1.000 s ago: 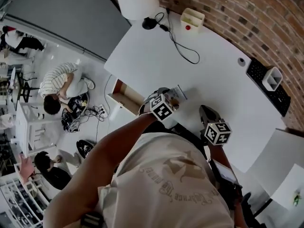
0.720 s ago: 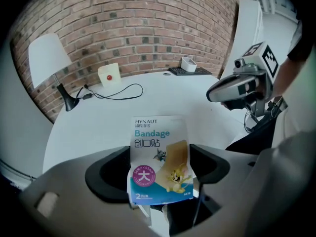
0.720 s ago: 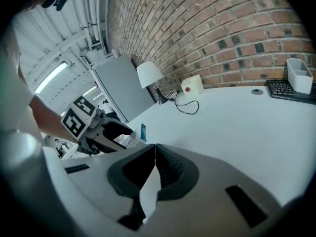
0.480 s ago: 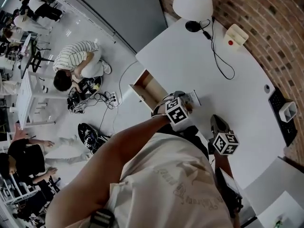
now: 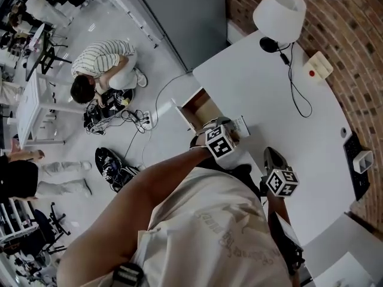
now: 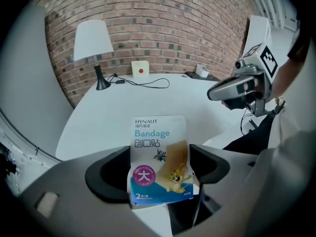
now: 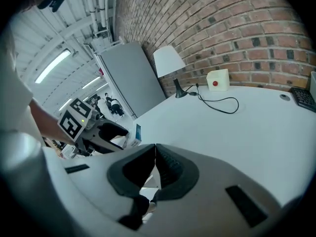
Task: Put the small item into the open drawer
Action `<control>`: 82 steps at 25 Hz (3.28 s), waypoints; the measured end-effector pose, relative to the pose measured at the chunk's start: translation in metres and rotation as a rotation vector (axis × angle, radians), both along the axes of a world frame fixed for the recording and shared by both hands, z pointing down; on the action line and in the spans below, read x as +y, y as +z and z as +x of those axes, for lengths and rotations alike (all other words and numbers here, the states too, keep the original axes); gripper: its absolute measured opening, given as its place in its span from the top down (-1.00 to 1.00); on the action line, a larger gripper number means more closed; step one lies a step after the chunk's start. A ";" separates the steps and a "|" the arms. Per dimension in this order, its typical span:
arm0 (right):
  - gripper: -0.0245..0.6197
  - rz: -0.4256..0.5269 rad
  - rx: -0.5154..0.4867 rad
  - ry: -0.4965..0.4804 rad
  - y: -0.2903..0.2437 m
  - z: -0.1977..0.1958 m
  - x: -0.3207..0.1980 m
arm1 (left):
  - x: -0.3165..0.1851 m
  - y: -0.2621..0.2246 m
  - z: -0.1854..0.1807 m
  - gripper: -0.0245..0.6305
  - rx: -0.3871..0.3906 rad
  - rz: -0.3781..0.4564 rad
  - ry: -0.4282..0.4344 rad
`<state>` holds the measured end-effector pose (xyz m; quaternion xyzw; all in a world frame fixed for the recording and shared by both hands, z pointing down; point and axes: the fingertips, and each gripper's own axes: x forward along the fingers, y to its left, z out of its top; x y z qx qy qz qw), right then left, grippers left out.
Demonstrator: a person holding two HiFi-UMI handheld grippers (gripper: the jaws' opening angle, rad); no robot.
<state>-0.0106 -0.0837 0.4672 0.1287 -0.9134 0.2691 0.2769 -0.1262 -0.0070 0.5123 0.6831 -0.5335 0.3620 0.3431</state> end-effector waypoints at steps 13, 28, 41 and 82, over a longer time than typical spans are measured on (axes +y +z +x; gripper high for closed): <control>0.90 0.027 0.034 -0.070 -0.001 -0.073 0.050 | 0.070 0.009 -0.072 -0.23 0.027 0.014 -0.102; 0.90 0.007 0.076 -0.073 0.022 -0.129 0.119 | 0.138 0.046 -0.138 -0.23 0.067 -0.030 -0.144; 0.90 -0.039 0.096 0.051 0.048 -0.130 0.164 | 0.159 0.086 -0.150 -0.23 0.063 -0.103 -0.010; 0.90 -0.202 0.093 0.220 0.158 -0.094 0.158 | 0.066 0.234 -0.128 -0.23 -0.386 -0.191 0.783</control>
